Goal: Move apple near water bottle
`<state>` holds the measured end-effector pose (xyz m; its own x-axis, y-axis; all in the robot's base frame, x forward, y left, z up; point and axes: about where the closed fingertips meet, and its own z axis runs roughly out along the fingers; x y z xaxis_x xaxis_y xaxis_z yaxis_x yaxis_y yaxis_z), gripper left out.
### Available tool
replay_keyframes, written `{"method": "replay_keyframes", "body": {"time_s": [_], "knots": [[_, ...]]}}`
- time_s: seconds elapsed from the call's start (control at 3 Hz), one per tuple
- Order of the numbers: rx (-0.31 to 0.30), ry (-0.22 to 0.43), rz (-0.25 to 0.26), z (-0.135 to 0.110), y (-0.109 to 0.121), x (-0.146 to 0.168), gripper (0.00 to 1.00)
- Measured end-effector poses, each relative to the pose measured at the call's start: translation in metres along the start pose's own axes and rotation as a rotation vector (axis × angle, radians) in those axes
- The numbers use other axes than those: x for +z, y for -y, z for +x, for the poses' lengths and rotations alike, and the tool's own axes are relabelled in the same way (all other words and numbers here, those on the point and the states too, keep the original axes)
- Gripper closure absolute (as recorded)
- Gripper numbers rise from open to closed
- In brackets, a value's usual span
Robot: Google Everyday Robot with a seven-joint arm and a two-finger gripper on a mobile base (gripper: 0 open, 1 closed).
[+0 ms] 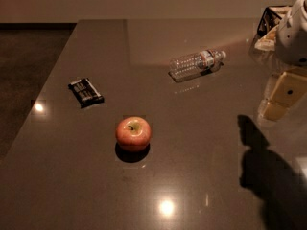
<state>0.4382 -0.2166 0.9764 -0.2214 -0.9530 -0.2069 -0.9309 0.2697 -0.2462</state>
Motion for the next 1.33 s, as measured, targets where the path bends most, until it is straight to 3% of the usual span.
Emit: {"method": "replay_keyframes", "body": {"time_s": [0.33, 0.67, 1.0, 1.33], "knots": [[0.0, 0.0, 0.0, 0.0, 0.0, 0.0, 0.0], [-0.008, 0.075, -0.005, -0.016, -0.002, 0.001, 0.0], [-0.066, 0.17, -0.006, -0.056, -0.015, 0.01, 0.0], [-0.128, 0.239, -0.039, -0.098, -0.031, 0.032, 0.0]]}}
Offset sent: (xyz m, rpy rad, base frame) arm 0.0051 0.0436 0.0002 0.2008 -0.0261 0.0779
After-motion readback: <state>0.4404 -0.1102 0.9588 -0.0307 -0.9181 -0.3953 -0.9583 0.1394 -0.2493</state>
